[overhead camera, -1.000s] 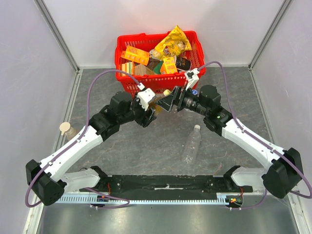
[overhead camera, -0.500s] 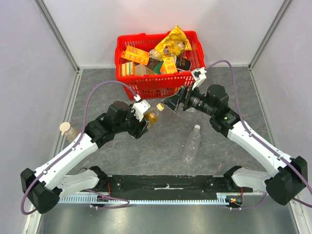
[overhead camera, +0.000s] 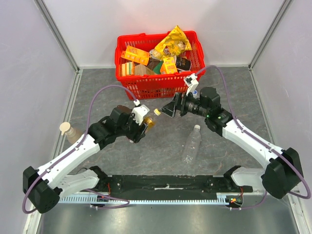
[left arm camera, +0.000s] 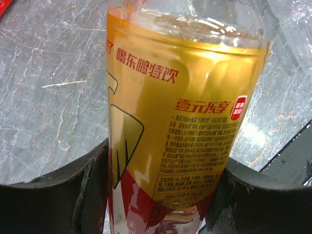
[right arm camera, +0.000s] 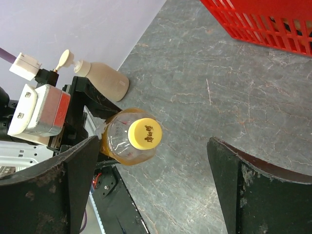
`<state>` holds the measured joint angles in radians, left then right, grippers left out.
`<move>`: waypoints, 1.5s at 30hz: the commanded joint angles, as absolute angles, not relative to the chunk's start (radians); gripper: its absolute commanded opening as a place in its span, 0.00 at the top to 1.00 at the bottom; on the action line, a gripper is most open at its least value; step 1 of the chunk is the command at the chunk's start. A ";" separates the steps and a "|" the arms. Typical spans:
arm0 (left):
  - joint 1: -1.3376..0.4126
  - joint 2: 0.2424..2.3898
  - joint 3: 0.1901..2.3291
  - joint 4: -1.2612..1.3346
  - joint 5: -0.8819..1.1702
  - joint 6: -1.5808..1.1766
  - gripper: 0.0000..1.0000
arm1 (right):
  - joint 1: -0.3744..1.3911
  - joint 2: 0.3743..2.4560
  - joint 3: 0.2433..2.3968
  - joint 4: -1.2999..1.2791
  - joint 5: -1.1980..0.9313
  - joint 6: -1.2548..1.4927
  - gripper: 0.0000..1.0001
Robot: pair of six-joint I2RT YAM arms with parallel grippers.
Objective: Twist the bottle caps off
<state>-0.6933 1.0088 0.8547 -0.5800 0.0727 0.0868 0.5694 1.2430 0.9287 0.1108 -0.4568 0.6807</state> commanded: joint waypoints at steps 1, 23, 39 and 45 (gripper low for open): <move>-0.695 1.019 0.868 -0.565 0.048 0.051 0.42 | 0.566 1.262 0.934 0.126 -0.492 0.689 0.04; -0.696 1.014 0.870 -0.565 0.046 0.052 0.42 | 0.566 1.434 0.925 0.394 -0.683 0.907 0.47; -0.698 1.009 0.873 -0.565 0.032 0.054 0.43 | 0.566 1.459 0.899 0.445 -0.719 0.959 0.52; -0.696 1.012 0.874 -0.565 0.029 0.055 0.43 | 0.566 1.470 0.874 0.520 -0.735 1.003 0.71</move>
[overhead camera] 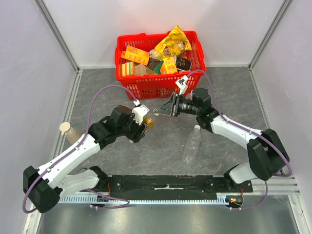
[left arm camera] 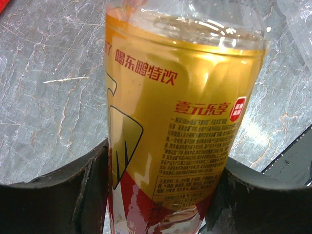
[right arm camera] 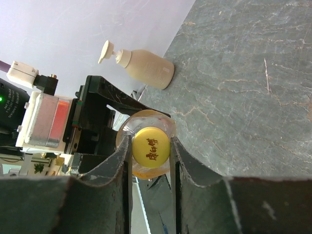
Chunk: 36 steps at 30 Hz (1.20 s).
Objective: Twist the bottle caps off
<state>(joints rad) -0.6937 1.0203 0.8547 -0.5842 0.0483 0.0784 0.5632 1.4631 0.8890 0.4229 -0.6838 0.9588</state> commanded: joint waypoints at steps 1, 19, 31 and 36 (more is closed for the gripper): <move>-0.696 1.014 0.874 -0.566 0.028 0.057 0.43 | 0.566 1.470 0.873 0.525 -0.736 1.003 0.78; -0.698 0.976 0.923 -0.568 0.152 0.081 0.44 | 0.566 1.338 0.831 0.627 -0.798 0.916 1.00; -0.696 0.950 0.976 -0.561 0.612 0.123 0.53 | 0.574 1.184 0.807 0.712 -0.966 0.790 1.00; -0.696 0.951 1.034 -0.569 0.826 0.129 0.55 | 0.604 1.125 0.793 0.768 -1.041 0.767 1.00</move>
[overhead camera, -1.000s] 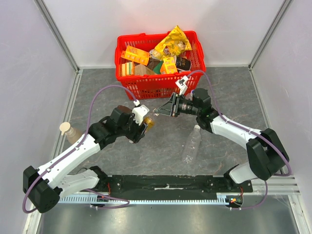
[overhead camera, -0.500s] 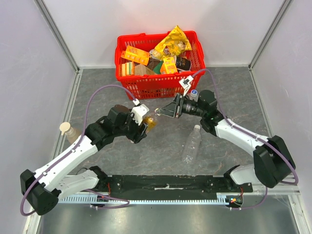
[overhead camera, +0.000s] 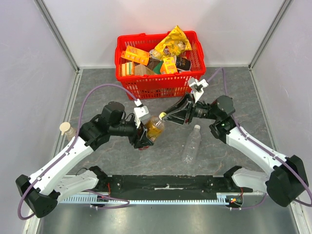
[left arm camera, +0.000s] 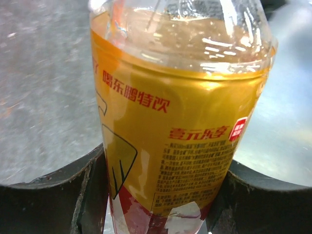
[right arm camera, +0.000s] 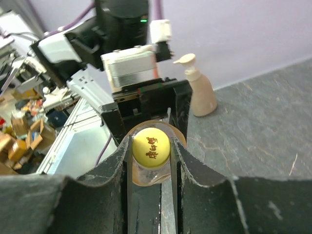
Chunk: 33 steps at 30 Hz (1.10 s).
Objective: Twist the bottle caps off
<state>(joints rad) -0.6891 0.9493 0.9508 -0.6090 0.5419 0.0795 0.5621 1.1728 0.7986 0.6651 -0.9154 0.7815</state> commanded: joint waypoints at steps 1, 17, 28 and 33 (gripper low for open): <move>-0.698 0.953 1.045 -0.575 0.860 0.135 0.55 | 0.607 1.112 0.793 0.765 -1.048 0.753 1.00; -0.696 0.977 1.095 -0.617 1.102 0.163 0.55 | 0.649 1.019 0.848 0.566 -1.088 0.545 0.87; -0.698 0.996 1.043 -0.661 0.816 0.235 0.55 | 0.649 0.948 0.893 0.436 -0.858 0.496 0.02; -0.696 1.000 1.017 -0.623 0.683 0.206 0.55 | 0.649 0.948 0.920 0.374 -0.718 0.506 0.02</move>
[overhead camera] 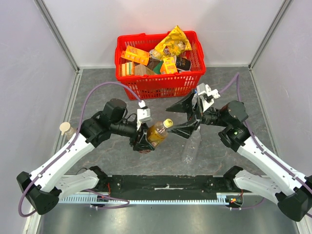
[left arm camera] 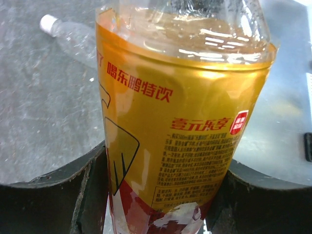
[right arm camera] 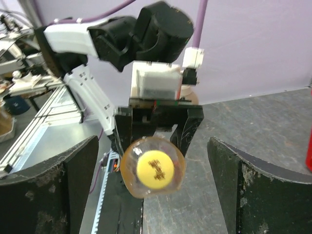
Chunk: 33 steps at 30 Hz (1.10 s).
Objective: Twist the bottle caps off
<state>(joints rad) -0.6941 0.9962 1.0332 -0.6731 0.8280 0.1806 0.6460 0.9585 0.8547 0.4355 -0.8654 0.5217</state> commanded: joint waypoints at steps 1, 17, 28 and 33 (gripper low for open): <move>-0.698 1.002 1.014 -0.620 0.628 0.195 0.54 | 0.649 0.956 0.929 0.364 -0.698 0.514 0.02; -0.698 0.986 0.934 -0.586 0.065 0.112 0.48 | 0.649 1.124 0.954 0.179 -0.324 0.650 0.02; -0.696 1.034 0.913 -0.604 -0.080 0.064 0.46 | 0.649 1.316 0.908 0.373 -0.476 0.842 0.02; -0.696 1.038 0.911 -0.603 -0.078 0.061 0.46 | 0.647 1.379 0.911 0.403 -0.485 0.873 0.13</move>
<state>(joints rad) -0.6945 1.0382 0.9092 -0.6273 -0.0551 0.0963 0.6460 1.3418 0.9100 0.3138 -0.4572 0.8169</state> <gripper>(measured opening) 0.683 0.902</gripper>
